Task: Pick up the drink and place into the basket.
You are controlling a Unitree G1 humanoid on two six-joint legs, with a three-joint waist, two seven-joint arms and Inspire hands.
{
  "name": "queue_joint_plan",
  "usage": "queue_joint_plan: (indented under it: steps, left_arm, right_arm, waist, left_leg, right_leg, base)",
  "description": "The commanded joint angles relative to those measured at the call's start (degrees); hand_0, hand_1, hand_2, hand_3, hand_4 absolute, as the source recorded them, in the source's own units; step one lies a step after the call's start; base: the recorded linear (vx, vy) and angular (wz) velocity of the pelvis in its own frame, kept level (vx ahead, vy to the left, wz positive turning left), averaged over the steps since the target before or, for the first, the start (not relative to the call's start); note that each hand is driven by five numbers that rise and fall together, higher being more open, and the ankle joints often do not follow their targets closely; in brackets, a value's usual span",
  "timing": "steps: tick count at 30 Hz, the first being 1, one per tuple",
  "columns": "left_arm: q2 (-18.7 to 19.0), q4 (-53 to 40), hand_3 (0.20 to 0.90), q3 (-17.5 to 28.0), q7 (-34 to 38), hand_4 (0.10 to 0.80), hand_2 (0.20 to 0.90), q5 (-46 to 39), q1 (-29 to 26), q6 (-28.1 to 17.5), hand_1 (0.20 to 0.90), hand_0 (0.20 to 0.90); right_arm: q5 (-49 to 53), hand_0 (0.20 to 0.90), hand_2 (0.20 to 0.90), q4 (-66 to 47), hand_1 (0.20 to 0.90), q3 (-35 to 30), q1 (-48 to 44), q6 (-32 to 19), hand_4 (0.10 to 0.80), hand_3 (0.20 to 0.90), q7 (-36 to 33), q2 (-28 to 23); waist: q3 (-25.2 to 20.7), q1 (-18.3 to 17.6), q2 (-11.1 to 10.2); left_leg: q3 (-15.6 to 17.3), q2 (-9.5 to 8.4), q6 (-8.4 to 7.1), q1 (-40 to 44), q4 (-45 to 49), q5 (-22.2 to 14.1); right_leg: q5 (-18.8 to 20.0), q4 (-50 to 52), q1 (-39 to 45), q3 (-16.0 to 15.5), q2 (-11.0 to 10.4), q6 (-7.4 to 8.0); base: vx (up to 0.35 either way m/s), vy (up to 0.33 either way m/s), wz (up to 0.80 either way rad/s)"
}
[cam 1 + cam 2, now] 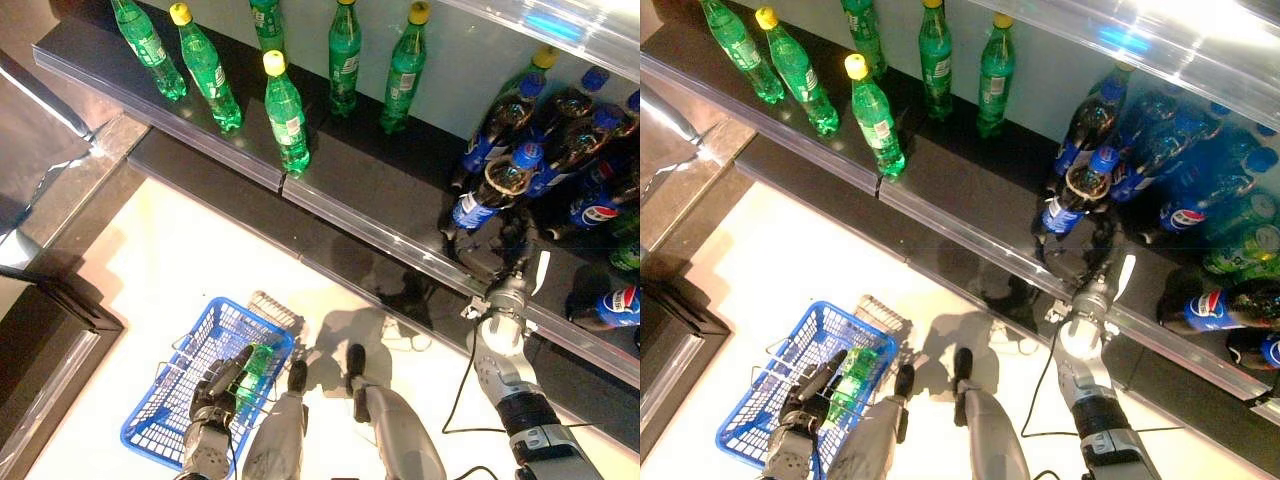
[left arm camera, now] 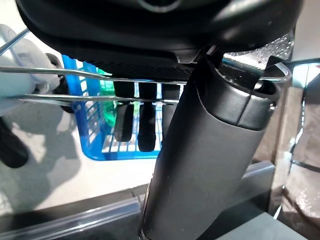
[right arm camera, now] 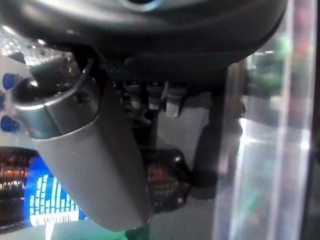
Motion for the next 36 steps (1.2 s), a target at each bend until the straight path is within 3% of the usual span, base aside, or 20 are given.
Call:
queue_joint_plan:
  steps: [1, 11, 22, 36]
  left_arm:
    - [0.19, -7.44, 0.200, 1.12, -6.65, 0.100, 0.300, 0.33, -0.19, -10.03, 0.300, 0.300]
    - [0.30, -6.22, 0.200, 1.20, -7.88, 0.100, 0.300, -0.88, -0.73, -10.72, 0.300, 0.300]
    - [0.93, -6.20, 0.200, 0.91, -7.36, 0.100, 0.300, -0.78, -1.66, -10.41, 0.300, 0.300]
    - [1.30, -5.39, 0.200, 1.20, -7.13, 0.100, 0.300, 0.02, -1.37, -9.55, 0.300, 0.300]
  right_arm:
    - [-4.66, 0.900, 0.900, -7.50, 0.900, -2.84, 0.39, -6.52, 0.800, 0.900, 0.03, -3.28]
    - [-7.00, 0.900, 0.900, -9.94, 0.900, -2.70, -2.08, -4.76, 0.800, 0.900, 1.15, -4.07]
    - [-8.36, 0.900, 0.900, -12.86, 0.900, -1.77, -3.39, -1.74, 0.800, 0.900, 5.95, -4.69]
    - [-8.36, 0.900, 0.900, -15.20, 0.900, -2.13, -2.40, -1.27, 0.800, 0.900, 7.02, -3.81]
  waist:
    - [-5.50, -0.77, 1.10]
    - [-5.05, -1.49, 1.49]
    - [-4.23, -1.54, 1.56]
    - [-4.26, -1.11, 1.40]
  left_leg:
    - [4.36, -2.13, 1.21, 1.05, -0.15, 0.39]
    - [5.68, -2.36, 1.01, -0.45, -0.59, 0.79]
    - [5.78, -3.19, 1.64, -1.93, 0.44, 0.78]
    - [5.92, -3.57, 2.40, -0.75, -0.11, 0.71]
  right_leg:
    - [-4.16, 2.27, 2.44, 1.83, -0.66, 3.44]
    - [-3.23, -0.40, 2.32, 3.34, -0.28, 3.71]
    - [-2.98, 0.08, 1.47, 3.83, -0.49, 3.82]
    - [-2.70, -0.80, 3.60, 3.90, -1.03, 4.37]
  base:
    - [0.020, 0.042, -0.06]
    - [-0.016, 0.042, -0.11]
    - [0.002, 0.020, -0.02]
    - [0.027, 0.019, -0.01]
